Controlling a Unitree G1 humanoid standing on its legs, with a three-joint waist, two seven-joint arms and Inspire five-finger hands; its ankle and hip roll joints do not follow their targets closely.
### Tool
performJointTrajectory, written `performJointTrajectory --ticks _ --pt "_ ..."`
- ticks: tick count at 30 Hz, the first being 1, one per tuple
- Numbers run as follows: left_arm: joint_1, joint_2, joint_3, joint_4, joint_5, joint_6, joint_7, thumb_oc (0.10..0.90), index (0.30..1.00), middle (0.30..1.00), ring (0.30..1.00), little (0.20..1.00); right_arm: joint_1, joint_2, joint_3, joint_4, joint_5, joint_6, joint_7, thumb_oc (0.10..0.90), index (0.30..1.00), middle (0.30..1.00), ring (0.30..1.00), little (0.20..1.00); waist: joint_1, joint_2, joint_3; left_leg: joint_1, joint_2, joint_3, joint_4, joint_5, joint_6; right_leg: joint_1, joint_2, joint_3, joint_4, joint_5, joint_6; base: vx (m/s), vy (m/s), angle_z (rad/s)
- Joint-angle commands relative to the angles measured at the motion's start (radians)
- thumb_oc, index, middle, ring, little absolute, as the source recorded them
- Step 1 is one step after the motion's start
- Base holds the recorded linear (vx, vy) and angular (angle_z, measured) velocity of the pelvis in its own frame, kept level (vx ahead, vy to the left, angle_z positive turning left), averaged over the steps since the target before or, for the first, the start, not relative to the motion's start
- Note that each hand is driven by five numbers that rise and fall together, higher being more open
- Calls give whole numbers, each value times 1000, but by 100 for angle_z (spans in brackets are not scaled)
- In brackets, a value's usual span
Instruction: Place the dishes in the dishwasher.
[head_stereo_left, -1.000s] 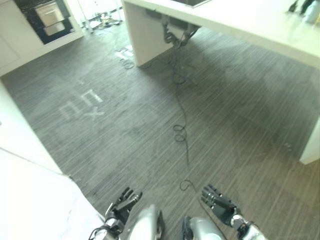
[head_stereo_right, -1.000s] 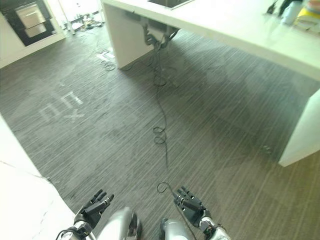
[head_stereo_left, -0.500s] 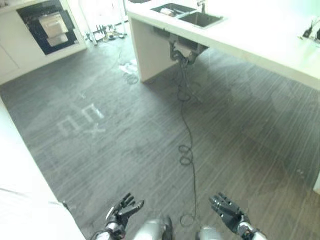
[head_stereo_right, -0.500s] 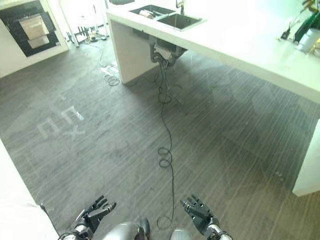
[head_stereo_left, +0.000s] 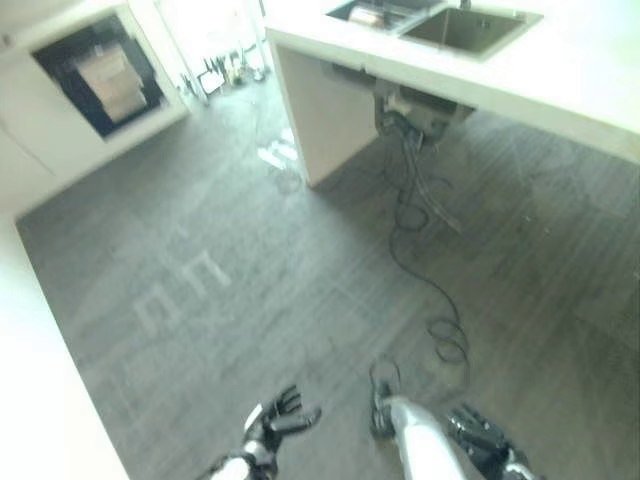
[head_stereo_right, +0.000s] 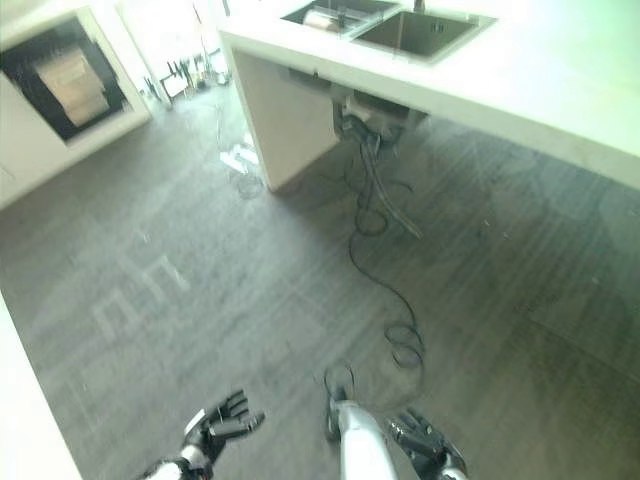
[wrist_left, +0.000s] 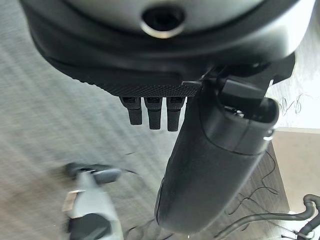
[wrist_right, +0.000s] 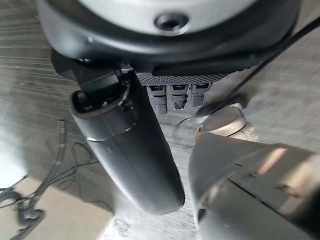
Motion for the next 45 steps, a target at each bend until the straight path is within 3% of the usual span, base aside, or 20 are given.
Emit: performJointTrajectory --ticks 1,3,4,6,7,11,13,15,19,20,22,23,25,27,28,31,34,37,39,45 --pt "-36 107 34 -131 49 -85 -33 800 900 900 900 900 -72 -41 -15 -75 -33 -86 21 800 900 900 900 900 61 -117 29 -355 45 53 201 172 57 205 -78 161 -136 -11 211 665 -128 -29" --pt "-35 115 38 -134 55 -83 -44 800 900 900 900 900 -78 -47 -23 -73 -32 -83 27 800 900 900 900 900 91 -113 44 -451 55 94 180 121 83 261 -58 175 -136 -51 206 640 -32 -38" --pt "-25 120 53 -125 65 -99 -51 800 900 900 900 900 -88 -46 -26 -81 -64 -81 33 800 900 900 900 900 115 -121 42 -503 63 132 -4 71 119 284 -54 195 -136 -82 214 736 132 -60" --pt "-9 128 66 -118 64 -116 -68 800 900 900 900 900 -98 -42 -18 -86 -83 -85 28 800 900 900 900 900 144 -110 53 -504 104 149 -256 77 127 327 -34 215 -136 -117 227 738 299 -105" --pt "10 133 76 -113 57 -131 -80 800 900 900 900 900 -104 -38 10 -80 -71 -92 13 800 900 900 900 900 180 -83 63 -625 160 76 -294 69 106 395 11 252 -136 -175 231 783 388 -114" --pt "8 131 89 -107 60 -123 -88 800 900 900 900 900 -116 -33 21 -41 -99 -93 -12 800 900 900 900 900 204 -80 48 -678 173 59 -294 96 94 486 -3 292 -136 -214 259 595 366 -84" --pt "0 133 88 -92 73 -120 -70 800 900 900 900 900 -121 -29 17 -29 -143 -78 -47 800 900 900 900 900 196 -89 39 -644 146 48 -294 73 119 516 -24 311 -136 -173 275 447 335 -60" --pt "-17 140 70 -65 54 -130 -66 800 900 900 900 900 -119 -25 16 1 -146 -68 -62 800 900 900 900 900 187 -96 25 -605 109 37 -294 27 162 551 -48 296 -136 -47 298 393 306 -40" --pt "-39 151 52 -24 49 -148 -42 800 900 900 900 900 -98 -12 15 58 -217 -73 -102 800 900 900 900 900 177 -76 4 -514 46 32 -294 -56 263 411 -98 250 259 181 342 394 389 -4" --pt "-42 157 53 -8 40 -156 -39 800 900 900 900 900 -96 -14 19 85 -223 -72 -94 800 900 900 900 900 167 -56 7 -482 49 24 -294 -78 278 337 -94 225 359 190 324 283 275 10" --pt "-50 159 47 5 32 -167 -33 800 900 900 900 900 -88 -10 24 117 -242 -83 -87 800 900 900 900 900 145 -55 20 -427 34 10 -294 -109 291 235 -71 181 345 109 288 306 149 8" --pt "-50 160 46 0 34 -170 -33 800 900 900 900 900 -84 -9 24 122 -243 -87 -90 800 900 900 900 900 132 -57 27 -408 27 -6 -294 -126 293 198 -48 168 282 79 283 396 -10 46" --pt "-48 160 52 -25 31 -166 -21 800 900 900 900 900 -92 -16 15 127 -218 -53 -105 800 900 900 900 900 119 -78 41 -350 12 4 -294 -197 281 104 -95 1 -58 94 291 396 -43 107" --pt "-34 142 61 -28 -4 -147 -11 800 900 900 900 900 -95 -26 9 140 -244 -37 -105 800 900 900 900 900 114 -64 45 -276 28 5 -294 -262 262 40 -119 -46 -80 109 311 249 15 -6" --pt "-28 136 62 -39 -14 -133 9 800 900 900 900 900 -98 -30 3 141 -256 -25 -112 800 900 900 900 900 111 -57 44 -270 39 22 -294 -251 244 43 -131 -67 -85 111 288 174 6 -60" --pt "-20 118 70 -37 -6 -93 26 800 900 900 900 900 -105 -29 -10 148 -240 8 -158 800 900 900 900 900 90 -56 30 -219 36 12 -294 -243 211 79 -90 -5 -136 64 265 219 -9 -23" --pt "-23 117 55 -28 43 -59 60 800 900 900 900 900 -110 -41 -20 151 -217 20 -192 800 900 900 900 900 103 -84 24 -192 22 6 -280 29 126 156 -71 114 -136 -10 246 302 30 8" --pt "-18 127 86 -4 41 -25 23 800 900 900 900 900 -121 -48 -33 183 -231 22 -206 800 900 900 900 900 142 -88 26 -371 63 -36 -294 -17 142 209 -45 225 -136 -63 258 188 211 -97" --pt "-10 117 98 7 42 -16 23 800 900 900 900 900 -128 -54 -32 183 -236 20 -208 800 900 900 900 900 173 -80 40 -488 67 -61 -294 28 118 244 -28 258 -136 -91 261 59 158 -76" --pt "-6 91 105 115 41 24 26 800 900 900 900 900 -121 -36 -39 174 -235 4 -219 800 900 900 900 900 164 -73 -3 -473 49 -55 -294 -95 166 222 -54 208 -136 -99 262 32 127 -56"
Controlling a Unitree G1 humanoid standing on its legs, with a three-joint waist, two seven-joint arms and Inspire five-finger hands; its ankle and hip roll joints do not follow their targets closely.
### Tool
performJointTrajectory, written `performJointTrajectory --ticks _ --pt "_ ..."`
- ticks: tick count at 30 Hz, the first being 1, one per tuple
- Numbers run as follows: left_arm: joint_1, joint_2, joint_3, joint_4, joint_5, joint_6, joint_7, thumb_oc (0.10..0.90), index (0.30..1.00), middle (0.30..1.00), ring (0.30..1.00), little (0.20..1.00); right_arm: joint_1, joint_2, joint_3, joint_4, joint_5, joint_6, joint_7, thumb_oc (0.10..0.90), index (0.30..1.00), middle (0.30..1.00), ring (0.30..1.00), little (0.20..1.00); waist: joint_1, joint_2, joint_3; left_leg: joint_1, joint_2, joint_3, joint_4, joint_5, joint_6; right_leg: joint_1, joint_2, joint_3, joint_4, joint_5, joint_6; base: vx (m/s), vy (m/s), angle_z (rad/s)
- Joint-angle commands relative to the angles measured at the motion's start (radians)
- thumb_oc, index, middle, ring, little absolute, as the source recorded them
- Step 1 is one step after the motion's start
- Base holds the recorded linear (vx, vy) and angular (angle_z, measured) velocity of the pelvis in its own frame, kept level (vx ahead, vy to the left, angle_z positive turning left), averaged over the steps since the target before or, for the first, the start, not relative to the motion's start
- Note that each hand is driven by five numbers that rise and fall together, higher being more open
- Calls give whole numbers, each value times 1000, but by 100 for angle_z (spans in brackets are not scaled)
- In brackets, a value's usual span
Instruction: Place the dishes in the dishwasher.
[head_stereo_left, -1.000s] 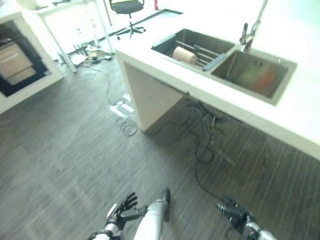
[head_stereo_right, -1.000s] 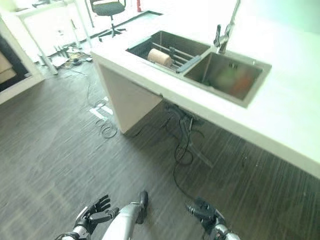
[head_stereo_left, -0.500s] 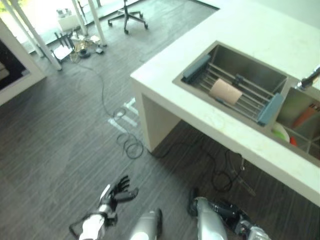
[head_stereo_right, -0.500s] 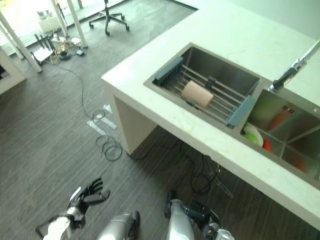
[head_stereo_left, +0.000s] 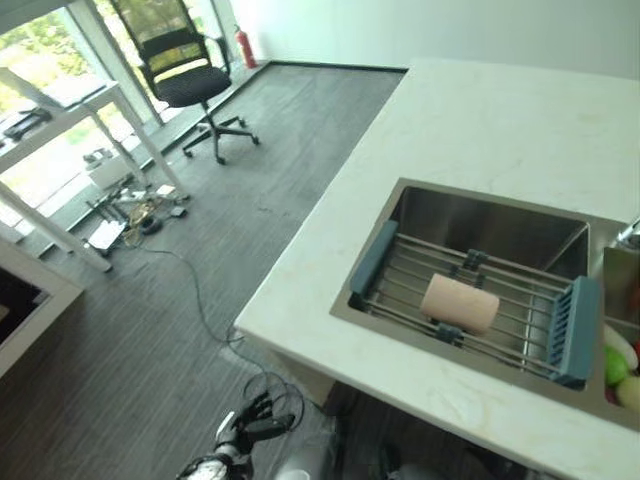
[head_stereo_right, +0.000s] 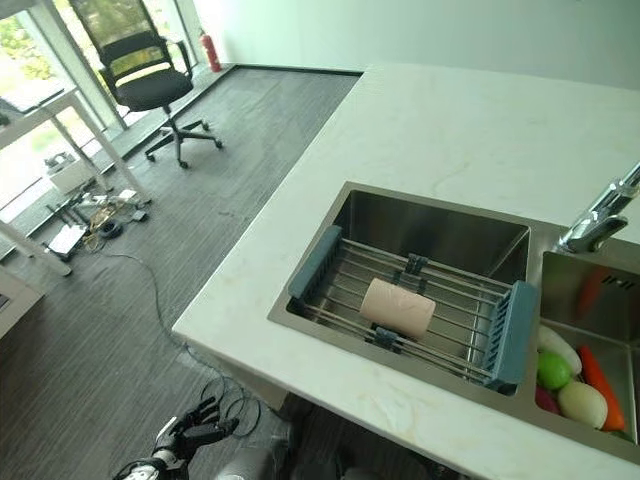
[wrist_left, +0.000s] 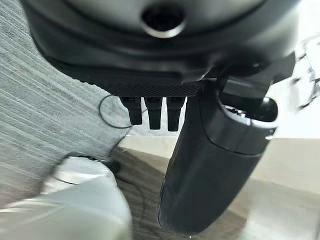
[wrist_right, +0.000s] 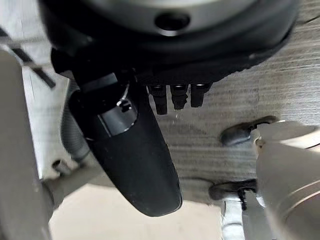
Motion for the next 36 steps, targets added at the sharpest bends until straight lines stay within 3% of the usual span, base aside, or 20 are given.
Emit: performJointTrajectory --ticks 1,5,6,7,9,12,15,20,24,27,31,32,34,35,36 --pt "12 15 30 13 -11 -12 8 800 900 900 900 900 -10 -13 -21 -8 -3 -27 -2 800 900 900 900 900 35 -13 -1 97 -37 12 -22 -137 46 -65 -67 -92 160 -138 116 120 51 -29" --pt "35 5 61 53 -17 3 57 800 900 900 900 900 -13 1 -18 7 -36 -38 -3 800 900 900 900 900 53 -15 3 129 -24 53 -22 -160 64 -39 -84 -178 160 -127 115 98 25 -86" --pt "48 12 81 62 -61 1 77 800 900 900 900 900 -25 11 -11 -1 -97 -31 8 800 900 900 900 900 65 6 17 147 12 96 -22 -167 66 -12 -106 -280 160 -56 137 58 -10 -41" --pt "50 17 88 65 -79 -6 85 800 900 900 900 900 -31 17 -2 -4 -112 -29 3 800 900 900 900 900 69 14 25 151 25 105 -22 -170 72 -21 -125 -295 202 -39 147 12 -80 -113" --pt "46 27 90 69 -89 -19 87 800 900 900 900 900 -30 26 5 -8 -84 -25 -22 800 900 900 900 900 64 22 35 142 30 96 -22 -171 89 -46 -160 -244 250 -33 157 -42 -212 -119" --pt "31 36 94 63 -136 -11 110 800 900 900 900 900 -25 18 4 -10 -47 -28 -36 800 900 900 900 900 50 18 39 124 29 66 -22 -164 79 -45 -168 -168 160 -90 146 -37 -264 9" --pt "50 40 130 60 -211 -48 162 800 900 900 900 900 -38 6 -1 -1 -73 -25 -29 800 900 900 900 900 66 -5 25 110 38 84 -22 -161 53 -79 -191 -153 160 -125 159 -32 -220 30" --pt "95 82 216 20 -261 -118 261 800 900 900 900 900 -30 -35 -33 2 -68 -28 -15 800 900 900 900 900 69 -3 16 88 94 131 -22 -140 2 -87 -201 -175 160 -147 164 -32 -93 -31" --pt "118 245 404 -69 -92 -204 449 800 900 900 900 900 -2 -78 -91 40 -65 -59 20 800 900 900 900 900 71 30 13 32 147 153 -22 -97 -44 -104 -225 -206 160 -152 167 -62 14 -16" --pt "124 374 502 -133 106 -227 592 800 900 900 900 900 16 -76 -99 55 -68 -65 16 800 900 900 900 900 76 42 6 36 155 160 -22 -98 -50 -94 -232 -213 160 -158 173 17 36 1" --pt "119 594 597 -197 253 -235 681 800 900 900 900 900 34 -72 -80 51 -29 -55 -5 800 900 900 900 900 82 54 -7 33 162 164 -22 -94 -51 -91 -236 -220 160 -156 176 42 4 -1" --pt "123 691 639 -244 297 -230 692 800 900 900 900 900 44 -66 -71 37 -19 -46 -17 800 900 900 900 900 82 58 -13 34 165 167 -22 -97 -50 -90 -236 -221 160 -155 178 52 -7 -2" --pt "123 779 674 -302 326 -268 710 800 900 900 900 900 53 -58 -62 22 -12 -37 -29 800 900 900 900 900 81 58 -17 36 166 170 -22 -101 -49 -88 -236 -222 160 -154 180 51 -19 -1" --pt "116 835 695 -339 313 -281 688 800 900 900 900 900 58 -56 -56 17 -4 -33 -33 800 900 900 900 900 80 59 -20 38 167 172 -22 -103 -49 -87 -236 -223 160 -154 181 74 -36 -1" --pt "96 931 730 -417 245 -318 600 800 900 900 900 900 65 -53 -48 9 11 -25 -37 800 900 900 900 900 78 60 -27 43 168 174 -22 -109 -49 -83 -236 -223 160 -155 183 66 -34 2"
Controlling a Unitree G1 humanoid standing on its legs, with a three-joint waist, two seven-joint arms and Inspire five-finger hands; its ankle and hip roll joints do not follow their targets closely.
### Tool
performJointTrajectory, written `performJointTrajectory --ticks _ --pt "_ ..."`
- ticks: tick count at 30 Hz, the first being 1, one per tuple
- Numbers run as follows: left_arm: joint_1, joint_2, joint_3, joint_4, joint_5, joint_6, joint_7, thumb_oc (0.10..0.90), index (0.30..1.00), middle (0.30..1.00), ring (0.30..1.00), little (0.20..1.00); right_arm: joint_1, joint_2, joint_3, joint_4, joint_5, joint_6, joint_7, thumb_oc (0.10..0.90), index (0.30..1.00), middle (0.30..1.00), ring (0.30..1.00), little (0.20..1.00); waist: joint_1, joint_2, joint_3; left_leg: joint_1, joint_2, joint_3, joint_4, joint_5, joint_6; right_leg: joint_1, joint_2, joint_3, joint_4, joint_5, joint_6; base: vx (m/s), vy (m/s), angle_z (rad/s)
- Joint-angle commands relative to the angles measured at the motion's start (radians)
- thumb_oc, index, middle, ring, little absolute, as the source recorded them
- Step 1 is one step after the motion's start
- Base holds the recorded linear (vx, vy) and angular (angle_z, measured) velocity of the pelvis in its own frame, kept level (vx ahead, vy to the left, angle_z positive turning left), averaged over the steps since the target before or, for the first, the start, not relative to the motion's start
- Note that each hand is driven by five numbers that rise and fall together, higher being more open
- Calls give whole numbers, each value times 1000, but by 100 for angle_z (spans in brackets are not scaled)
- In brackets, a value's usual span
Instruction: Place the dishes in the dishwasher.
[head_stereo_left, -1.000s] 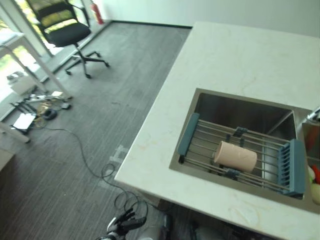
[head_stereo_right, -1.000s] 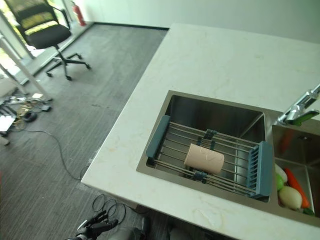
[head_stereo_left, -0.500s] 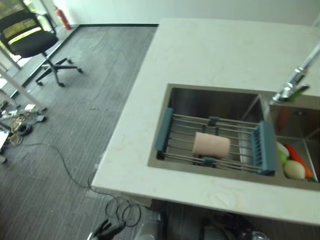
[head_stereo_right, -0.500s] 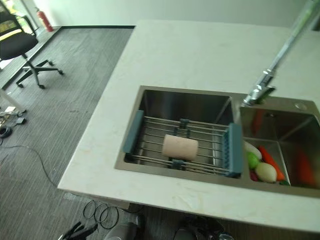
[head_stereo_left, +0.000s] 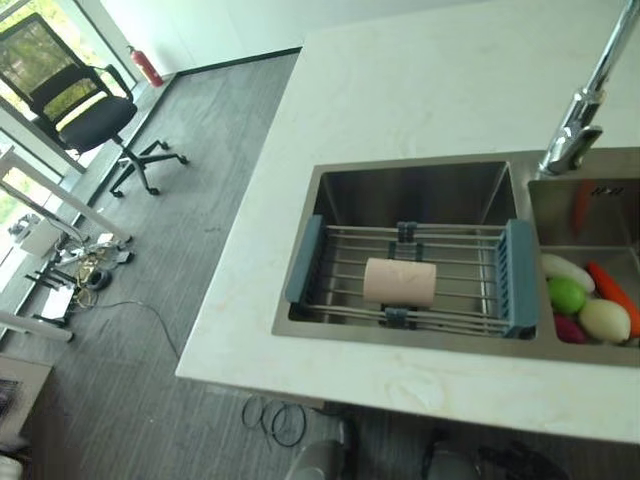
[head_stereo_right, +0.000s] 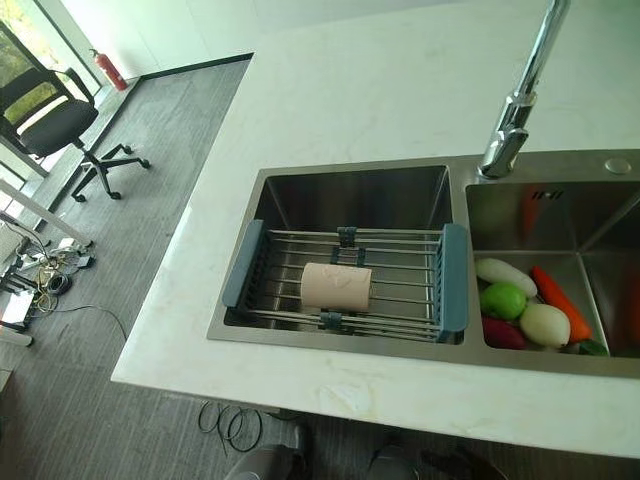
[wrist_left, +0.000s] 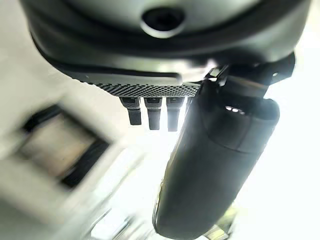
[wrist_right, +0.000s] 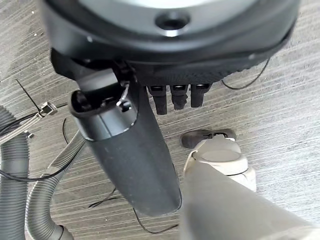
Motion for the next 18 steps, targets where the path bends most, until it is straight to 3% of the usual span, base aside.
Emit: performJointTrajectory --ticks 1,4,5,8,9,12,15,18 --pt "-24 179 56 -124 -91 -220 -60 800 900 900 900 900 -6 24 8 -32 64 2 -18 800 900 900 900 900 -19 -25 -32 -45 29 -52 114 -135 -21 146 -43 -67 -116 -49 107 67 -33 6" --pt "-89 266 66 -331 -363 -211 -280 800 900 900 900 900 -5 33 12 -27 76 15 -22 800 900 900 900 900 -20 -26 -44 -37 28 -52 114 -145 -22 153 -41 -67 -116 -56 108 66 -39 3" --pt "-130 288 50 -442 -505 -230 -410 800 900 900 900 900 -7 37 10 -21 80 24 -22 800 900 900 900 900 -20 -27 -50 -33 25 -54 114 -149 -22 156 -40 -65 -116 -58 110 69 -44 -3" --pt "-256 295 -51 -712 -621 -112 -522 800 900 900 900 900 -14 44 4 -8 77 36 -17 800 900 900 900 900 -31 -31 -57 -21 22 -53 114 -159 -24 164 -40 -63 -116 -61 114 74 -39 -6" --pt "-340 272 -133 -814 -637 -55 -575 800 900 900 900 900 -17 47 0 -3 76 41 -14 800 900 900 900 900 -40 -33 -61 -14 19 -52 114 -163 -23 168 -39 -59 -116 -62 116 97 -43 -11" --pt "-495 214 -294 -920 -661 48 -673 800 900 900 900 900 -18 49 -9 2 71 50 -5 800 900 900 900 900 -65 -39 -67 -3 20 -41 114 -168 -21 168 -34 -41 -116 -58 120 77 -32 -19" --pt "-667 105 -525 -991 -575 170 -751 800 900 900 900 900 -11 55 -17 2 68 57 6 800 900 900 900 900 -112 -49 -73 6 23 -16 114 -170 -20 153 -29 -12 -116 -42 126 56 -34 -38" --pt "-731 60 -622 -986 -518 213 -776 800 900 900 900 900 -1 61 -17 2 72 57 11 800 900 900 900 900 -134 -56 -71 17 25 -1 114 -175 -18 152 -26 3 -116 -37 129 50 -23 -27"
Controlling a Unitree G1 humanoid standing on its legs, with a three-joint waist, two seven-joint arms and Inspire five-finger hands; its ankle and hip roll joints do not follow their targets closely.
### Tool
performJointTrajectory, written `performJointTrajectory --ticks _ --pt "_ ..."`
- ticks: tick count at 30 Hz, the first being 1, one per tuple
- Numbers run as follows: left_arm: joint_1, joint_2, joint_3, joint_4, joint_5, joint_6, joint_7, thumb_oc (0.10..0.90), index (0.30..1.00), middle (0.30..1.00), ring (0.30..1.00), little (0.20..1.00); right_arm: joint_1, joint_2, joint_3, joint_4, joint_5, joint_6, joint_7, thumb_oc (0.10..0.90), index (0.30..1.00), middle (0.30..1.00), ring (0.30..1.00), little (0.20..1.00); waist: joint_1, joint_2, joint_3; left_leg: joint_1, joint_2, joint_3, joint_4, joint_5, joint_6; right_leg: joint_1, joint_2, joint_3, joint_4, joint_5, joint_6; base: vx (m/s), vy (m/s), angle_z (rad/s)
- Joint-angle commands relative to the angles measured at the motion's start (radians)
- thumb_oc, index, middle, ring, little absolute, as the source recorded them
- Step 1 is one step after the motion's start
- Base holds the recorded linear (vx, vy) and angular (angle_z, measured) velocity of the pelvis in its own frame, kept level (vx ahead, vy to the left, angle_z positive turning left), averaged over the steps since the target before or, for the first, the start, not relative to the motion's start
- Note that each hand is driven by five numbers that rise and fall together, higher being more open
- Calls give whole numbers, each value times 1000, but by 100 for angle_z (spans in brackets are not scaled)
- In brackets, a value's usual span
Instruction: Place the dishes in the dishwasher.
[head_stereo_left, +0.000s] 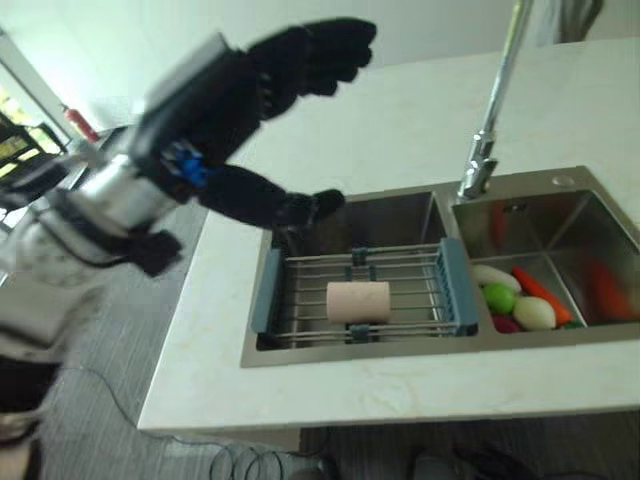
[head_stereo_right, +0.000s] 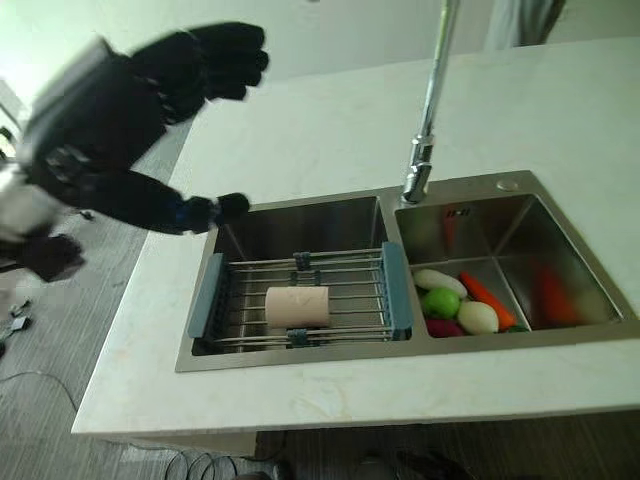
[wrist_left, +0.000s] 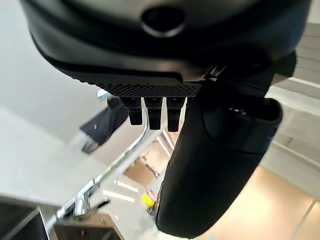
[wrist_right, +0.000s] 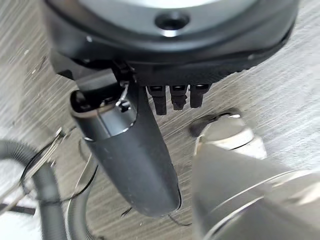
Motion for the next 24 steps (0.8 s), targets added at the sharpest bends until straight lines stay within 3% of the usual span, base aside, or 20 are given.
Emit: performJointTrajectory --ticks 1,10,24 --pt "-98 7 95 124 55 36 -14 800 900 900 900 900 11 -16 -25 12 27 -6 16 800 900 900 900 900 0 -9 1 -58 -7 -40 113 -143 3 93 -77 -43 -58 -68 102 51 -21 -28" --pt "-199 -97 -150 212 349 144 -87 800 900 900 900 900 52 6 -15 -1 53 -30 20 800 900 900 900 900 -75 -18 13 -36 -7 0 113 -166 19 74 -65 18 -58 -49 109 29 -18 -17" --pt "-223 -81 -280 272 544 209 -174 800 900 900 900 900 79 8 -15 -67 83 -70 25 800 900 900 900 900 -121 2 42 -50 -24 19 113 -176 36 28 -73 64 -58 -29 118 8 10 -6"
